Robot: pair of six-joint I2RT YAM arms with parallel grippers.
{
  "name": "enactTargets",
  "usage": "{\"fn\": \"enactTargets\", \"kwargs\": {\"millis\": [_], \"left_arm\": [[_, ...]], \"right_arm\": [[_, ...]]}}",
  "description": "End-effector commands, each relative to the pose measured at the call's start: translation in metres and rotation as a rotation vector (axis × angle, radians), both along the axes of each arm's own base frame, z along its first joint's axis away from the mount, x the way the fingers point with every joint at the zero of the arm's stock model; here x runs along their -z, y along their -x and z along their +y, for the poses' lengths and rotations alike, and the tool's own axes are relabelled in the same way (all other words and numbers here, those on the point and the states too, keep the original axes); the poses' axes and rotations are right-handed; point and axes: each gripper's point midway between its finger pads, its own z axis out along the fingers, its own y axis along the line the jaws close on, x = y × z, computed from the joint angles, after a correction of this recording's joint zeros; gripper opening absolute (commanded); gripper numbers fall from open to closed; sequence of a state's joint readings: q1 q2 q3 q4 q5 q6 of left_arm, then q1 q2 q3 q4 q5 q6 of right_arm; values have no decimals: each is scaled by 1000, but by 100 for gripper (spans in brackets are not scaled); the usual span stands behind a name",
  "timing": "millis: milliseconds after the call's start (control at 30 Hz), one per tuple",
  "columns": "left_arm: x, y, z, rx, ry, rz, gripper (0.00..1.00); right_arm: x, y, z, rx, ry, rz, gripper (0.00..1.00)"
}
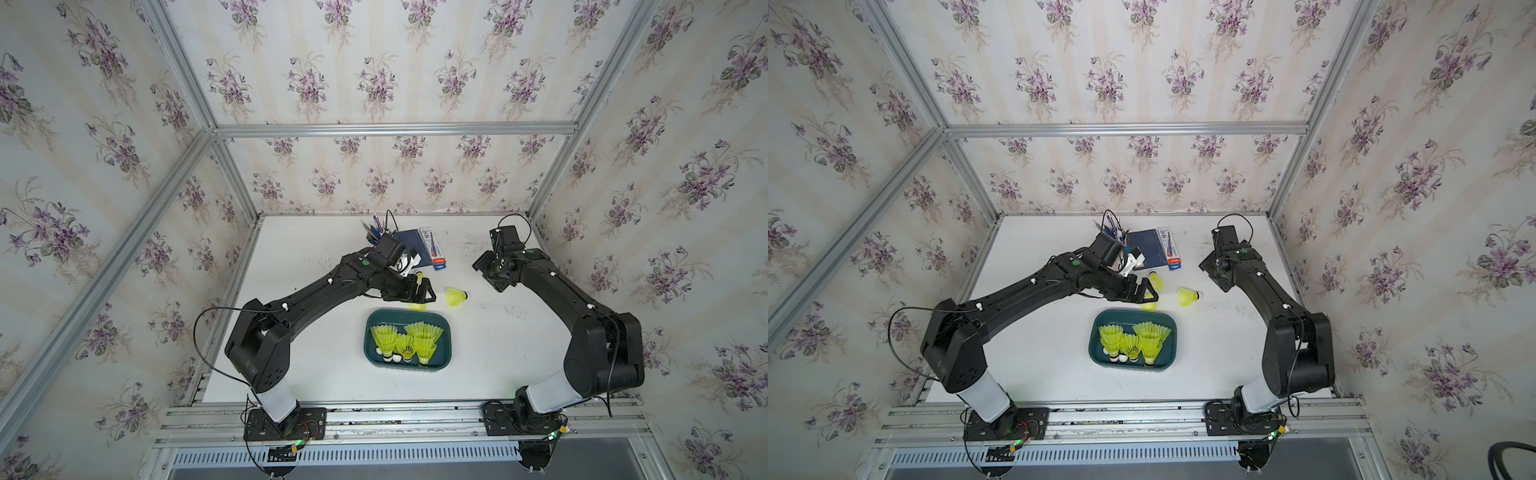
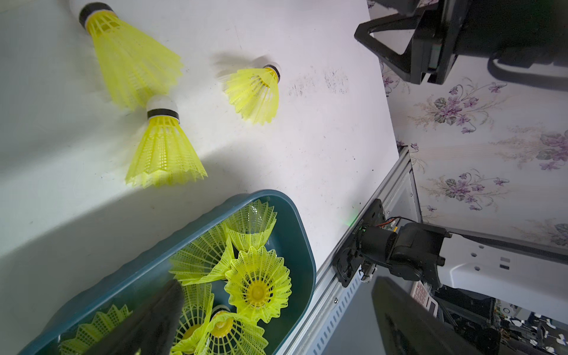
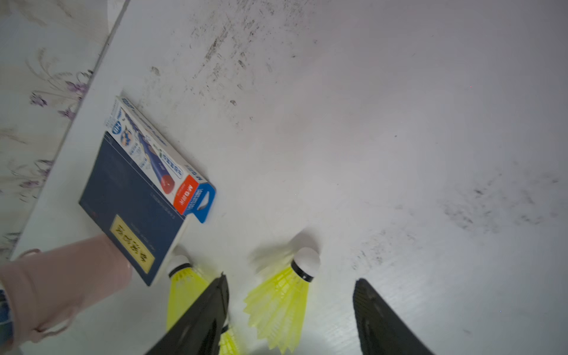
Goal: Put the shuttlecocks into the storage box
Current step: Pick up the shuttlecock at the center of the board.
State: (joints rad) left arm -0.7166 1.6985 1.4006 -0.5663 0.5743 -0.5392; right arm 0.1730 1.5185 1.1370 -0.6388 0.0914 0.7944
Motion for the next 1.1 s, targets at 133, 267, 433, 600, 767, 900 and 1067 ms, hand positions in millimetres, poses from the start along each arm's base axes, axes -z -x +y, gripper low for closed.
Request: {"fn": "enactTargets", "kwargs": {"millis": [133, 267, 433, 600, 767, 900, 1067], "left_arm": [[-2, 28, -3, 61, -15, -11, 100], [4, 41, -11, 67, -27, -11, 100], [10, 48, -17, 54, -16, 6, 100], [7, 46, -16, 45, -16, -10, 100], [11, 43, -16, 36, -20, 2, 100], [14, 27, -16, -13, -5, 49, 100], [11, -1, -15, -66, -10, 67, 100]], "right_arm": [[37, 72, 8, -204, 79, 208, 68], [54, 86, 18, -211, 57, 234, 68], [75, 80, 30, -276, 59, 259, 71], [87, 66, 36, -329, 100, 257, 77], [87, 42, 35, -361, 160, 233, 81], [86, 23, 40, -393, 171, 209, 81], [88, 7, 38, -399, 184, 210, 81]]}}
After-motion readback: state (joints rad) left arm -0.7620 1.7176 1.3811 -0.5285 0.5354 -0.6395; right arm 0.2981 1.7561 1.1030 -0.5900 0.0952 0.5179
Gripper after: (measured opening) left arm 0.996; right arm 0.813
